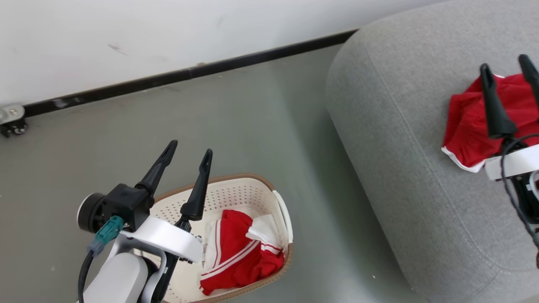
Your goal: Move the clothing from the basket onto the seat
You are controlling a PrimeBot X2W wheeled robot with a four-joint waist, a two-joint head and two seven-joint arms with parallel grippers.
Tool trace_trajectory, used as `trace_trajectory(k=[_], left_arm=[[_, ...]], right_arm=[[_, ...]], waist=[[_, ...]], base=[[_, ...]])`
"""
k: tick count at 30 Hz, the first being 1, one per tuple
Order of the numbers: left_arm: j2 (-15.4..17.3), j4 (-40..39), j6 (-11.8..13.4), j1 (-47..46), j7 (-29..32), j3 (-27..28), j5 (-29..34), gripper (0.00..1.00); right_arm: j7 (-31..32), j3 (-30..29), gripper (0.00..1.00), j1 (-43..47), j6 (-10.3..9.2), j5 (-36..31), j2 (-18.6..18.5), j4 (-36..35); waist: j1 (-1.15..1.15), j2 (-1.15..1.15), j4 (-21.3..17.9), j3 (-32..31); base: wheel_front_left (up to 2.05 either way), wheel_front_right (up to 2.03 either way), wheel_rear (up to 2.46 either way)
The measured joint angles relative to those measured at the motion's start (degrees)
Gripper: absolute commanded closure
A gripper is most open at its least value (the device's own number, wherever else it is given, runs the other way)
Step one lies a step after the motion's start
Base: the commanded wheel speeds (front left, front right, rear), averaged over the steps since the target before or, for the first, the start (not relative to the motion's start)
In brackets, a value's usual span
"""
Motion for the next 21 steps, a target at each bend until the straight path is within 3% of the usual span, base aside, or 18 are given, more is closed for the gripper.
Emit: trace_trajectory(k=[9, 21], left_arm=[[-1.0, 1.3, 1.5, 3.5, -0.4, 2.5, -1.5, 0.0], [-1.9, 3.1, 4.1, 7.9, -0.4, 5.7, -1.6, 0.0]], right_arm=[[0.0, 1.2, 0.0, 0.2, 0.0, -1.8, 4.1, 0.1], [0.0, 2.8, 0.0, 7.2, 0.0, -3.1, 9.5, 2.1]], waist=[[0.0, 0.0, 3.5, -3.1], [0.0, 0.0, 7.3, -7.7]], base=[[0.0, 0.0, 0.0], [0.0, 0.0, 0.0]])
